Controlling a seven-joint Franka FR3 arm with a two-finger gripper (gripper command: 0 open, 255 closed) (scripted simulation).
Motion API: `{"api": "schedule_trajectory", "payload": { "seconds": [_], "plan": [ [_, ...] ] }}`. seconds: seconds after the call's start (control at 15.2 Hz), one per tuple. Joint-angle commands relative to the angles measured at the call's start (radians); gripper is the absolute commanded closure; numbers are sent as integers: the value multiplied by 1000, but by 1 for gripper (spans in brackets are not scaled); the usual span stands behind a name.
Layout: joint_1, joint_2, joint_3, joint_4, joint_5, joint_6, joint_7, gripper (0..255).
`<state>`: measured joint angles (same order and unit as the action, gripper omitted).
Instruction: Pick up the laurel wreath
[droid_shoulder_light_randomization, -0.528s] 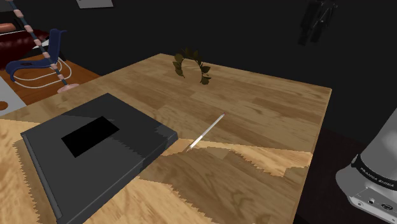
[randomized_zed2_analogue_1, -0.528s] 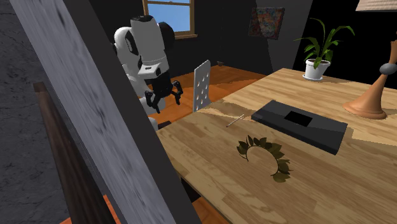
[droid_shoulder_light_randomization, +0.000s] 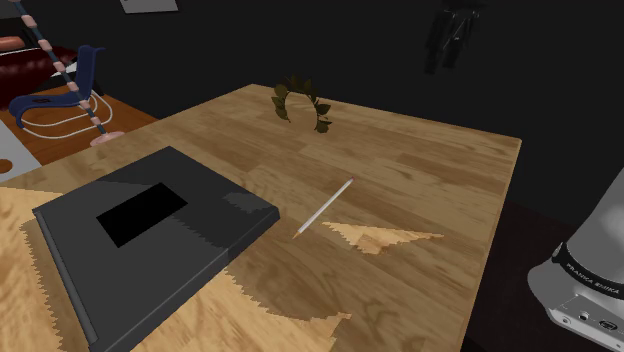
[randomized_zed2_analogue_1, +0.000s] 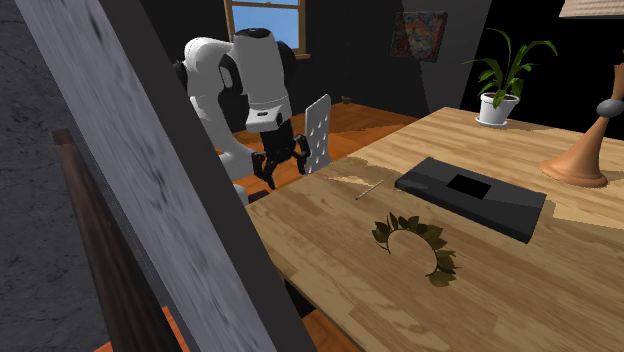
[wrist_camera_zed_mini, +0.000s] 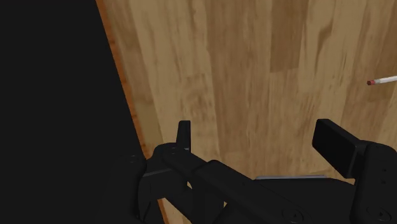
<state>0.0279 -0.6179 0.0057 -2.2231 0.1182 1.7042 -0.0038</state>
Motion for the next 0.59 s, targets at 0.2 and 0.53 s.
{"api": "schedule_trajectory", "payload": {
  "seconds": [0.2,0.53],
  "plan": [
    [24,163,40,105,-6,96,-8,0],
    [44,328,80,237,-28,163,-8,0]
  ]
}}
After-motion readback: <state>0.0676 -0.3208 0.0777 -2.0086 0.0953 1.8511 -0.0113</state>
